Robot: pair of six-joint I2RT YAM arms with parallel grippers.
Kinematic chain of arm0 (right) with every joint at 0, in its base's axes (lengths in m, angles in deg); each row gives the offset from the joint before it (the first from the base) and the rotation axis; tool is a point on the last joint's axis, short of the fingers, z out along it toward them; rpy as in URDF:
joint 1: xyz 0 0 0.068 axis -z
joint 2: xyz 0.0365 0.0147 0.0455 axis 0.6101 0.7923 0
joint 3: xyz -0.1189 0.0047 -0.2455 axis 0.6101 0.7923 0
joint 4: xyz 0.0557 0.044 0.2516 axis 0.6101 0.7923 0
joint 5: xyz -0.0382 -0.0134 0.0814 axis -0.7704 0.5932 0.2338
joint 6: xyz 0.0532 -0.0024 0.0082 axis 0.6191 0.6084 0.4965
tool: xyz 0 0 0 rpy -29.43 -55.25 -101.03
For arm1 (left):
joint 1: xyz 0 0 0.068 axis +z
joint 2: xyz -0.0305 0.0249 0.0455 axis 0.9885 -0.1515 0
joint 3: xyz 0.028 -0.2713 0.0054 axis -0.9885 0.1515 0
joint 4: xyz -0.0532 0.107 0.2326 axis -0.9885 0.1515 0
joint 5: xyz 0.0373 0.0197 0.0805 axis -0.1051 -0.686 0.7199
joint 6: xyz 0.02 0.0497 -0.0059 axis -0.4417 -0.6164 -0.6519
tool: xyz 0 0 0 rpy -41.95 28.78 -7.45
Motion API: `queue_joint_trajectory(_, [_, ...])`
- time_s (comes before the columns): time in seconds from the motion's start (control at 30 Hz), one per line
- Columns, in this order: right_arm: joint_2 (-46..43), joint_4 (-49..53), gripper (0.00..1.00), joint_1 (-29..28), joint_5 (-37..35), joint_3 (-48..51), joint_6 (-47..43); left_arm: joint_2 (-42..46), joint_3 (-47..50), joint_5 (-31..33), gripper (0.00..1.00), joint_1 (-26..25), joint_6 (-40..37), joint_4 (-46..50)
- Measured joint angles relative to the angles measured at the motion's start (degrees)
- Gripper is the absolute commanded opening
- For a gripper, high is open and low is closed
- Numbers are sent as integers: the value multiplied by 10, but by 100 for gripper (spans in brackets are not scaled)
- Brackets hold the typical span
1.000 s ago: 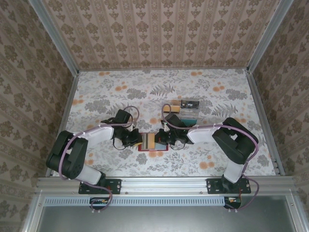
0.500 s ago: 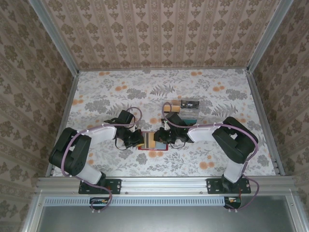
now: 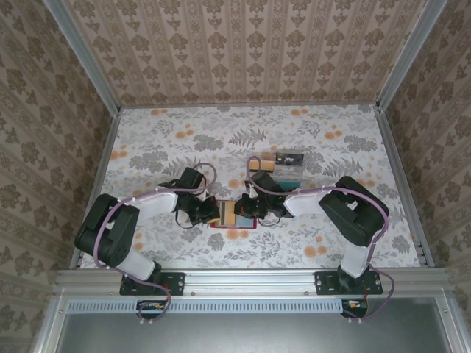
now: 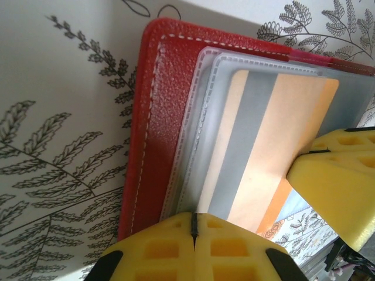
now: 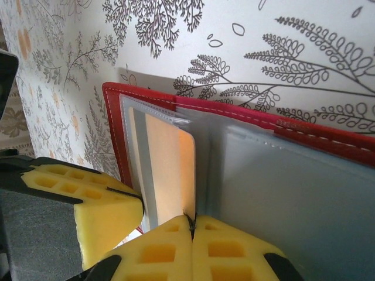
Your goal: Take the credit cards out of the card holder
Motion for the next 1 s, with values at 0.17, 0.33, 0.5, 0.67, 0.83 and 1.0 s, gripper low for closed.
queue_joint_trajectory(0.17, [-5, -2, 0, 2, 0, 10, -2, 0, 1, -1, 0, 6, 0, 0])
queue_joint_trajectory(0.33, [-33, 4, 0, 16, 0, 34, -11, 0, 3, -5, 0, 14, 0, 0])
queue_joint_trajectory(0.5, [-61, 17, 0, 38, 3, 54, -26, 0, 3, -5, 0, 16, 0, 0])
queue_joint_trajectory(0.67, [-94, 35, 0, 52, 7, 72, -42, 0, 3, -5, 0, 16, 0, 1])
queue_joint_trajectory(0.83, [-134, 65, 0, 57, 10, 75, -62, 0, -1, -5, 1, 16, -1, 6])
queue_joint_trajectory(1.0, [-170, 117, 0, 59, 11, 69, -94, 3, -18, 1, 15, 20, -3, 29])
